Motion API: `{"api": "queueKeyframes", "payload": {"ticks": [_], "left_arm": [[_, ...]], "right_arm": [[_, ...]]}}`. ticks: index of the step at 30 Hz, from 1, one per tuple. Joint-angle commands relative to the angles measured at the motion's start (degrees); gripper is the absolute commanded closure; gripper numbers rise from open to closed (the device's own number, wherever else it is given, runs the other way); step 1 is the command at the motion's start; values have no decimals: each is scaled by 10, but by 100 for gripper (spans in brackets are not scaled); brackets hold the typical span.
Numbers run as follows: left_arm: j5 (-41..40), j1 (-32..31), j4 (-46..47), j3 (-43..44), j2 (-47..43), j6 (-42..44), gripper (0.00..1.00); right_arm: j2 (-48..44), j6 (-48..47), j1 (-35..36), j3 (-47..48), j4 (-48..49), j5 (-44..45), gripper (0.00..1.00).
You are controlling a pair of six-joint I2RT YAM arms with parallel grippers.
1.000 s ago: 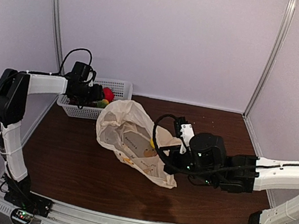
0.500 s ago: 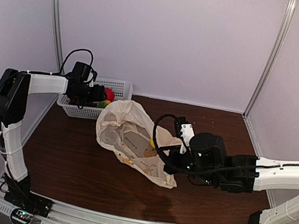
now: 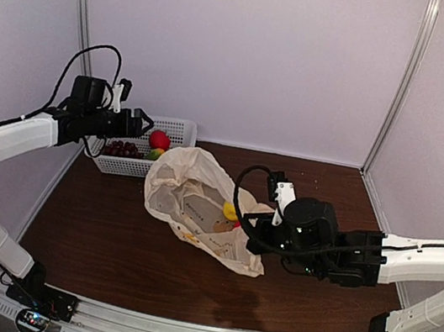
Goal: Untie the knot of the plastic bag and take out the fruit
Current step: Pick up the fake fruit from the takeout bag, then place the fake fruit in the bin.
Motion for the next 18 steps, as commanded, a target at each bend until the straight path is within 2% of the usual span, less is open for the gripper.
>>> {"api": "queueKeyframes", "payload": {"ticks": [1, 5, 13, 18], "left_arm": [[59, -19, -20, -52, -65, 28, 16], [75, -59, -36, -87, -128, 35, 17], [75, -170, -44, -115, -196, 17, 18], [67, -196, -48, -121, -207, -1, 22]], "right_arm": [[-15, 16, 0, -11, 1, 35, 100], [-16, 18, -1, -12, 4, 36, 100], [-18, 20, -3, -13, 9, 38, 100], [-19, 16, -4, -13, 12, 37, 100]]}}
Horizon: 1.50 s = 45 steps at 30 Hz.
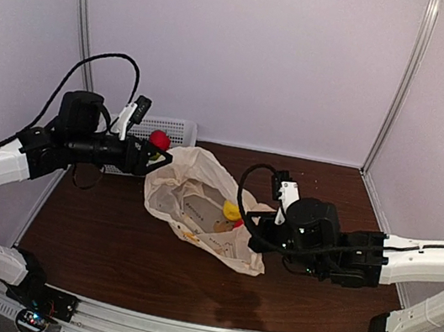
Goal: Untie the knot of the plastic bag and take out the fruit
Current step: Place the fake fruit in the bin.
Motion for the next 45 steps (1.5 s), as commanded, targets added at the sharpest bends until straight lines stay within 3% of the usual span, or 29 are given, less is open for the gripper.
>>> {"api": "queueKeyframes", "payload": {"ticks": [1, 10, 25, 36, 45], "left_arm": [[-8, -18, -1, -13, -7, -17, 22], [-12, -87, 88, -28, 53, -44, 26], [-5, -114, 197, -11, 215, -75, 33], [-67, -139, 203, 64, 344, -70, 31], [-114, -139, 166, 136, 434, -17, 27]], "right_arm": [[-12, 2, -2, -5, 2, 18, 100], [-19, 11, -3, -4, -14, 51, 100], [-55, 61, -25, -33, -57, 99, 97], [-19, 84, -46, -47, -61, 73, 100], [-35, 89, -51, -62, -48, 60, 100]]}}
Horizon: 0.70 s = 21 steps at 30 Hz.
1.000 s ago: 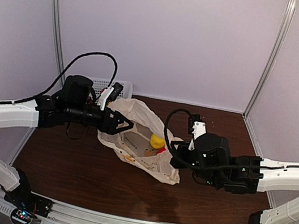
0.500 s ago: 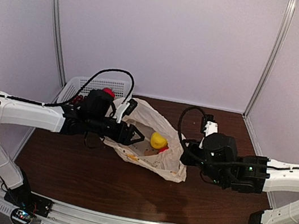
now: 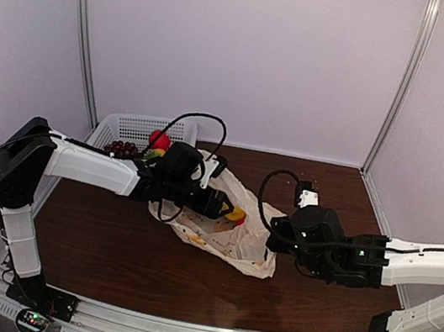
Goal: Untie the knot of the plastic bag and take out the fruit
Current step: Place the fake fruit in the bin.
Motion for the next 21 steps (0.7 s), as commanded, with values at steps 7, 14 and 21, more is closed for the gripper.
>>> {"api": "queueKeyframes", "payload": {"ticks": [7, 14, 21], "left_arm": [[-42, 0, -6, 83, 90, 48, 23], [-54, 3, -1, 123, 131, 66, 19], [-48, 9, 12, 147, 160, 71, 16]], "right_arm": [[-30, -4, -6, -6, 9, -9, 100], [-37, -7, -6, -5, 15, -14, 100], [-35, -7, -7, -7, 23, -23, 100]]}}
